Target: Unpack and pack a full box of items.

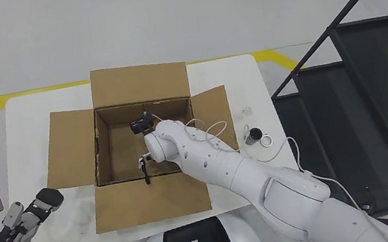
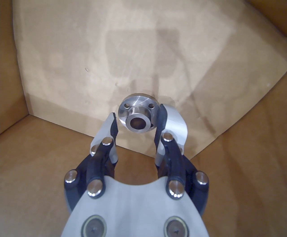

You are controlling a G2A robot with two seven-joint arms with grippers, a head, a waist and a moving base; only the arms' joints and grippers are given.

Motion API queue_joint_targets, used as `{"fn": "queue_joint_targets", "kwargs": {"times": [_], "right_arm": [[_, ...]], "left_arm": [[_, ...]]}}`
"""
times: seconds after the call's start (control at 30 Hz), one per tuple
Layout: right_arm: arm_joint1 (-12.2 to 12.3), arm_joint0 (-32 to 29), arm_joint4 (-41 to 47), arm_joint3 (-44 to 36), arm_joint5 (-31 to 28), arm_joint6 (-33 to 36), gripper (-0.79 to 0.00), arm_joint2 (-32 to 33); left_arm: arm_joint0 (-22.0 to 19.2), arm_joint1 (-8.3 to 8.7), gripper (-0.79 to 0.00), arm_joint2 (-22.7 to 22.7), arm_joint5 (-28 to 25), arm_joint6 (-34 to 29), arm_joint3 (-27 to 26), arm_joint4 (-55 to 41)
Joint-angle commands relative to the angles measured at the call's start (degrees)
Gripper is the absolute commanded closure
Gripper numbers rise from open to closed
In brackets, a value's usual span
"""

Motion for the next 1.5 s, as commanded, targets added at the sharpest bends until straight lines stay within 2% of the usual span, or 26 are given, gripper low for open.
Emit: {"fn": "queue_joint_targets", "kwargs": {"times": [0.0,0.13,0.37,0.53,0.73,1.03,1.27,1.47], "right_arm": [[-0.2,0.1,0.1,0.5,0.0,-0.1,-0.332,0.1],[-0.6,0.2,0.0,0.8,0.1,-0.4,0.0,0.2],[-0.4,-0.1,-0.1,-0.9,0.2,-0.9,0.0,2.0],[1.0,-1.1,-1.8,-6.5,0.2,-0.1,0.0,4.6],[4.4,-6.6,-3.7,-21.0,-2.5,1.5,0.0,11.5],[9.7,-21.9,-6.2,-49.9,-7.5,7.4,0.0,25.4],[11.7,-30.0,-6.0,-64.0,-9.8,8.7,0.0,32.6],[13.0,-34.4,-8.9,-72.8,-8.8,11.2,0.0,37.7]], "left_arm": [[0.0,0.0,-0.785,0.0,0.0,0.0,0.0,0.0],[0.0,0.0,-0.785,0.0,0.0,0.0,0.0,0.0],[0.0,0.0,-0.785,0.0,0.0,0.0,0.0,0.0],[0.0,0.0,-0.785,0.0,0.0,0.0,0.0,0.0],[0.0,0.0,-0.785,0.0,0.0,0.0,0.0,0.0],[0.0,0.0,-0.785,0.0,0.0,0.0,0.0,0.0],[0.0,0.0,-0.785,0.0,0.0,0.0,0.0,0.0],[0.0,0.0,-0.785,0.0,0.0,0.0,0.0,0.0]]}}
